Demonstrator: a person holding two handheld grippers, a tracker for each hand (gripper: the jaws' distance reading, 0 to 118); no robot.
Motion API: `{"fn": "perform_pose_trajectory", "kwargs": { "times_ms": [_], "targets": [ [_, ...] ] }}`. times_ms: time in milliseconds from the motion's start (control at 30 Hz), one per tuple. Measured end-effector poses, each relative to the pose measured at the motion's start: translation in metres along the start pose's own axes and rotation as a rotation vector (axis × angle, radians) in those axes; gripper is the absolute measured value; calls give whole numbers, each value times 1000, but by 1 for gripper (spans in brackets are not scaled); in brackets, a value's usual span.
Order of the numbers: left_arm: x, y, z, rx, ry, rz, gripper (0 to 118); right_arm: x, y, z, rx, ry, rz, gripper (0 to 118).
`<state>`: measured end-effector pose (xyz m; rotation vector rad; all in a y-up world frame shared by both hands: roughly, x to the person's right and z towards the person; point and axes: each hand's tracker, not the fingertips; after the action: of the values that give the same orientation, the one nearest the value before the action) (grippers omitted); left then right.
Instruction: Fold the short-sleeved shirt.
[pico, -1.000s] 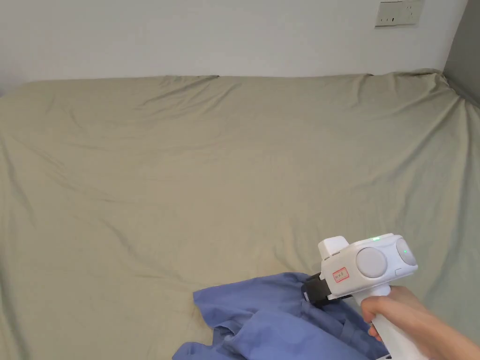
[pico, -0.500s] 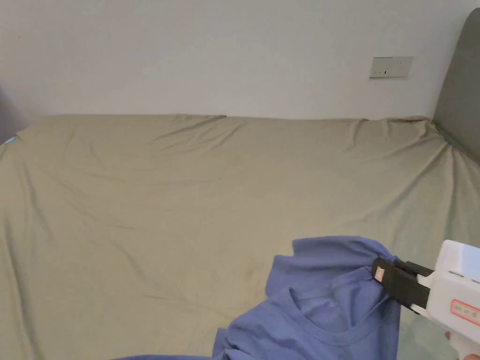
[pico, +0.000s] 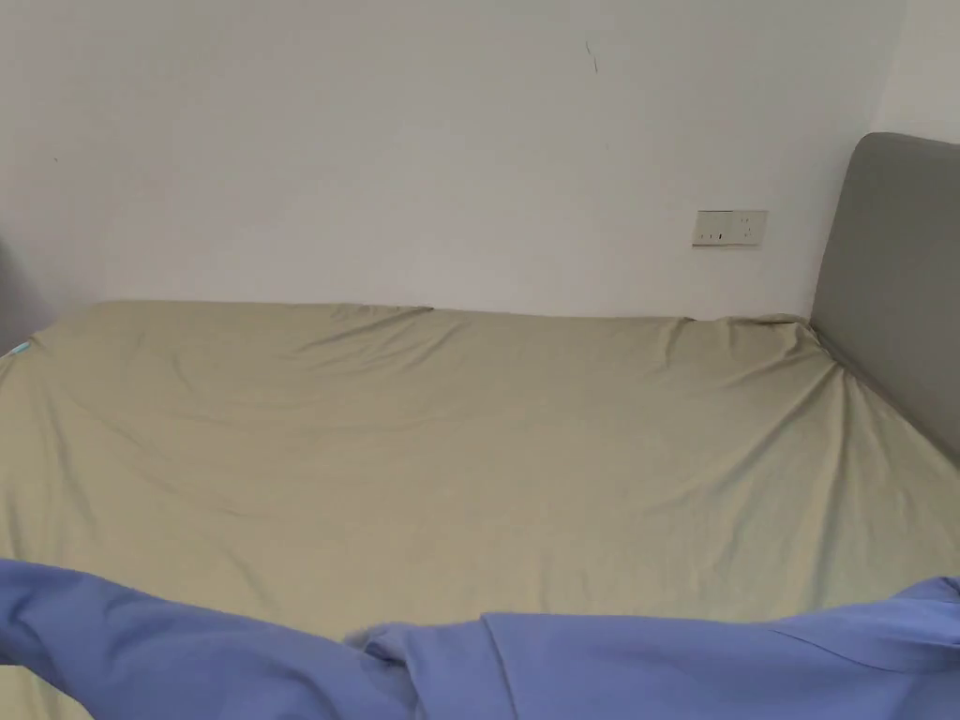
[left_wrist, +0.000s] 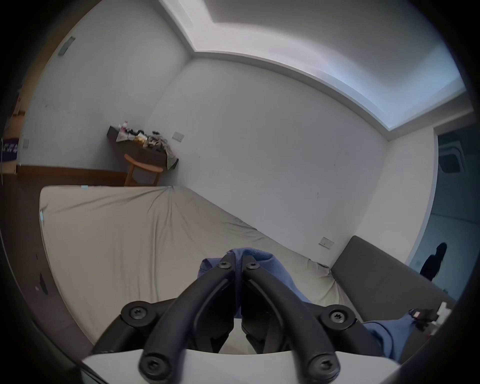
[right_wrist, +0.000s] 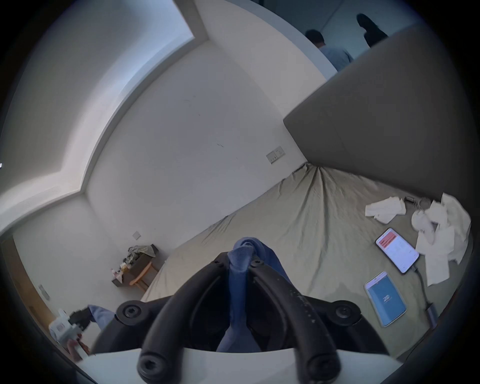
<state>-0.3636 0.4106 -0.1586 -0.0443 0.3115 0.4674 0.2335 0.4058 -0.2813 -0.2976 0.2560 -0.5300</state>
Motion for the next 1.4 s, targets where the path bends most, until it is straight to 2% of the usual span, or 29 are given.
{"fn": "perform_pose_trajectory", "kwargs": {
  "times_ms": [133, 267, 433, 500, 567, 667, 767, 867, 933, 1000, 1100, 1367, 1400],
  "targets": [
    [8, -9, -30, -44, -17, -23, 2, 5, -7, -32, -32, -35, 31, 11],
    [27, -31, -90, -94, 8, -161, 2, 10, -19, -96, -48, -68, 113, 10],
    [34, -52, -182, -139, -17, -138, 2, 21, -14, -195, -62, -96, 143, 10],
    [37, -59, -221, -153, -4, -178, 2, 25, -6, -237, -78, -114, 132, 10],
    [41, -62, -258, -158, -11, -191, 2, 32, 3, -275, -70, -127, 88, 11],
    [48, -68, -310, -157, -22, -232, 2, 33, 15, -327, -58, -159, 145, 10],
    [51, -70, -355, -171, -21, -246, 2, 34, 24, -365, -56, -165, 137, 10],
    [58, -71, -388, -163, -26, -223, 2, 37, 28, -392, -33, -177, 73, 10],
    [63, -71, -403, -161, -25, -243, 2, 40, 30, -405, -33, -197, 68, 10],
    [65, -72, -416, -176, -45, -255, 2, 42, 29, -417, -52, -242, 105, 10],
    [65, -82, -424, -199, -35, -248, 2, 50, 22, -421, -65, -226, 77, 10],
    [41, -104, -365, -235, -69, -261, 2, 63, 1, -376, -160, -242, 143, 10],
    [37, -105, -353, -246, -71, -263, 2, 64, -1, -366, -180, -244, 181, 10]
  ]
}}
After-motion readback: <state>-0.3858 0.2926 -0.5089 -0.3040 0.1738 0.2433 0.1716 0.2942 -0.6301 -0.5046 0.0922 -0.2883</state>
